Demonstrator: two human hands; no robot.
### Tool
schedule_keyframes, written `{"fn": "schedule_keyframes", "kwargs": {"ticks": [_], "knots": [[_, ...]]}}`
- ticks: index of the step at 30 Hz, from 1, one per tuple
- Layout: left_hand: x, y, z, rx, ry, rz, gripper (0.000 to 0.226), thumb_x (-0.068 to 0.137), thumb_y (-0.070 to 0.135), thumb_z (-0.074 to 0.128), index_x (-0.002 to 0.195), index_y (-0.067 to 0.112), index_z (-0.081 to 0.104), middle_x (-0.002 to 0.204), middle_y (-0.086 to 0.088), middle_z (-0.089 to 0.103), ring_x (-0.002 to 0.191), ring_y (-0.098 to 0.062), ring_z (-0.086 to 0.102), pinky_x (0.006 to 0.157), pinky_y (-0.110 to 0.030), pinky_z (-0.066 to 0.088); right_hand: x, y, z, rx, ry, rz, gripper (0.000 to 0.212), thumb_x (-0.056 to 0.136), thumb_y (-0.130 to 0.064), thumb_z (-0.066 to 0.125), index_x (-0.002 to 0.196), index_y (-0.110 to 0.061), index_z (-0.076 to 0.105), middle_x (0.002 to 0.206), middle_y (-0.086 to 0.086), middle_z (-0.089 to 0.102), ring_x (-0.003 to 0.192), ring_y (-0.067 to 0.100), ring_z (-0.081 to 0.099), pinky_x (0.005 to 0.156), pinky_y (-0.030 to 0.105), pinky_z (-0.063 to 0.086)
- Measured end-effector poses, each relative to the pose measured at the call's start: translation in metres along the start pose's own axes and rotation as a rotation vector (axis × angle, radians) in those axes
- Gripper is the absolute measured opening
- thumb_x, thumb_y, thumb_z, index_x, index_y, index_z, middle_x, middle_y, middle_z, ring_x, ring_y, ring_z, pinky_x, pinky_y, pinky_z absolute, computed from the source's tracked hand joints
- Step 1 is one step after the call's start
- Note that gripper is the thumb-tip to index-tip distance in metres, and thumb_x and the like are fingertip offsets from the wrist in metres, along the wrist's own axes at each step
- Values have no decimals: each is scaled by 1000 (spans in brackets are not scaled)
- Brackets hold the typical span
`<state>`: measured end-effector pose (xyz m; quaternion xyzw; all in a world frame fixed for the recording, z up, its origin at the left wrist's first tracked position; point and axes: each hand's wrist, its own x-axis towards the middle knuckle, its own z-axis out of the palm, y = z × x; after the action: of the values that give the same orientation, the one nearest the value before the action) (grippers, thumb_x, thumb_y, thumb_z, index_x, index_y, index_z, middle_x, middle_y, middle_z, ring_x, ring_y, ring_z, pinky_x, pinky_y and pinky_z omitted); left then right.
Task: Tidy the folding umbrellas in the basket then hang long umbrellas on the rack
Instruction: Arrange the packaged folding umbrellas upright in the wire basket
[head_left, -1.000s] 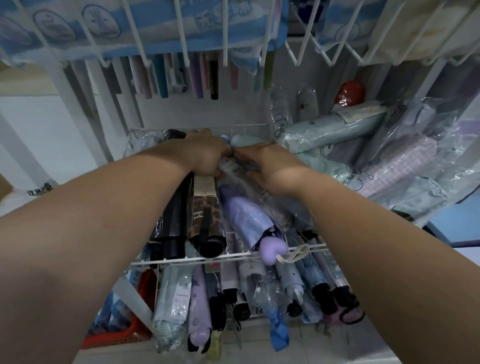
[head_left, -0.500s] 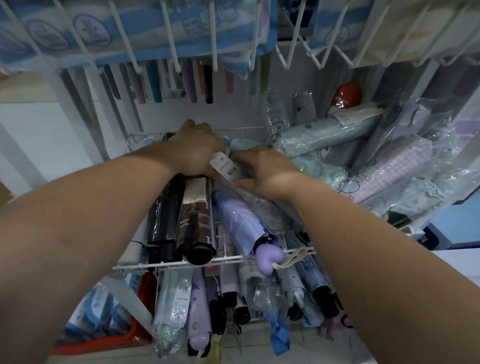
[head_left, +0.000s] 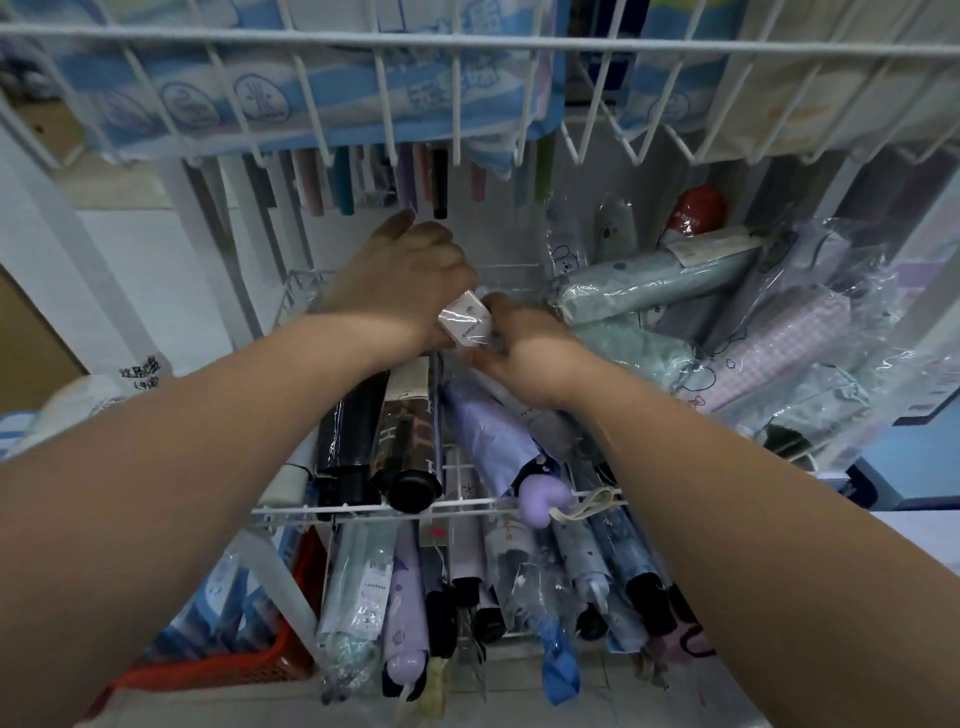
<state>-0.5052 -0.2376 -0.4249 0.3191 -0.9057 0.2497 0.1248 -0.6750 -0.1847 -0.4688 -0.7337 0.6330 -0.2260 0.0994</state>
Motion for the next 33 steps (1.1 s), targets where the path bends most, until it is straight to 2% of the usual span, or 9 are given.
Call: {"fn": "schedule_keyframes", "kwargs": {"ticks": [2, 5, 8, 11, 16, 19, 26, 30, 33], "knots": [[-14, 2, -6, -59, 72, -82, 79, 74, 47, 80, 143, 24, 49, 151, -8, 45, 141, -34, 36, 120, -54, 20, -2, -2, 2, 22, 40, -6, 45, 94, -31, 64, 130, -9, 47, 120, 14, 66, 105, 33, 63, 73, 29, 42], [-45, 9, -14, -204, 400, -299, 60, 76, 33, 82, 125, 9, 57, 126, -18, 56, 113, -41, 55, 93, -50, 48, -4, -5, 4, 72, 88, 9, 39, 93, -25, 66, 125, -8, 50, 117, 16, 66, 104, 35, 64, 82, 37, 51], [-61, 18, -21, -324, 12, -569, 33, 85, 39, 72, 97, 16, 51, 99, -11, 59, 88, -33, 58, 71, -35, 45, -5, -7, 4, 74, 96, 50, 38, 94, -25, 65, 124, -8, 50, 116, 15, 67, 103, 34, 64, 83, 37, 51], [-62, 27, -15, -409, -400, -622, 38, 87, 56, 66, 92, 19, 59, 99, -9, 66, 85, -26, 57, 68, -29, 40, -3, -9, 1, 80, 81, 106, 39, 94, -26, 65, 125, -9, 49, 116, 15, 68, 105, 34, 64, 86, 39, 52], [-48, 48, -9, -387, -538, -618, 52, 78, 63, 68, 102, 17, 61, 100, -7, 64, 84, -24, 56, 68, -28, 43, -9, -2, -3, 96, 54, 202, 44, 96, -29, 64, 130, -5, 48, 124, 17, 64, 112, 35, 61, 87, 35, 48], [-44, 58, -5, -434, -574, -641, 44, 73, 46, 73, 103, 16, 62, 94, -4, 66, 82, -24, 62, 66, -28, 48, -10, -1, -3, 84, 45, 204, 50, 95, -29, 64, 135, -4, 45, 129, 18, 62, 116, 36, 60, 92, 37, 49], [-62, 53, -5, -645, -298, -850, 71, 70, 23, 76, 137, 20, 56, 123, -8, 67, 103, -30, 67, 84, -33, 56, -11, -1, -4, 115, 46, 212, 50, 95, -30, 65, 134, -5, 46, 131, 17, 61, 117, 36, 59, 92, 36, 47], [-67, 53, -6, -798, -16, -916, 63, 73, 22, 76, 134, 24, 56, 109, 0, 63, 86, -24, 67, 71, -27, 50, -12, -1, -2, 124, 57, 199, 51, 95, -29, 65, 136, -6, 47, 132, 17, 61, 119, 36, 58, 95, 36, 47], [-61, 59, 4, -700, 24, -877, 61, 79, 24, 76, 135, 23, 50, 121, -8, 57, 97, -30, 64, 79, -28, 48, -12, -1, -1, 137, 76, 189, 48, 94, -28, 66, 133, -7, 49, 130, 17, 62, 118, 36, 59, 94, 35, 47]]}}
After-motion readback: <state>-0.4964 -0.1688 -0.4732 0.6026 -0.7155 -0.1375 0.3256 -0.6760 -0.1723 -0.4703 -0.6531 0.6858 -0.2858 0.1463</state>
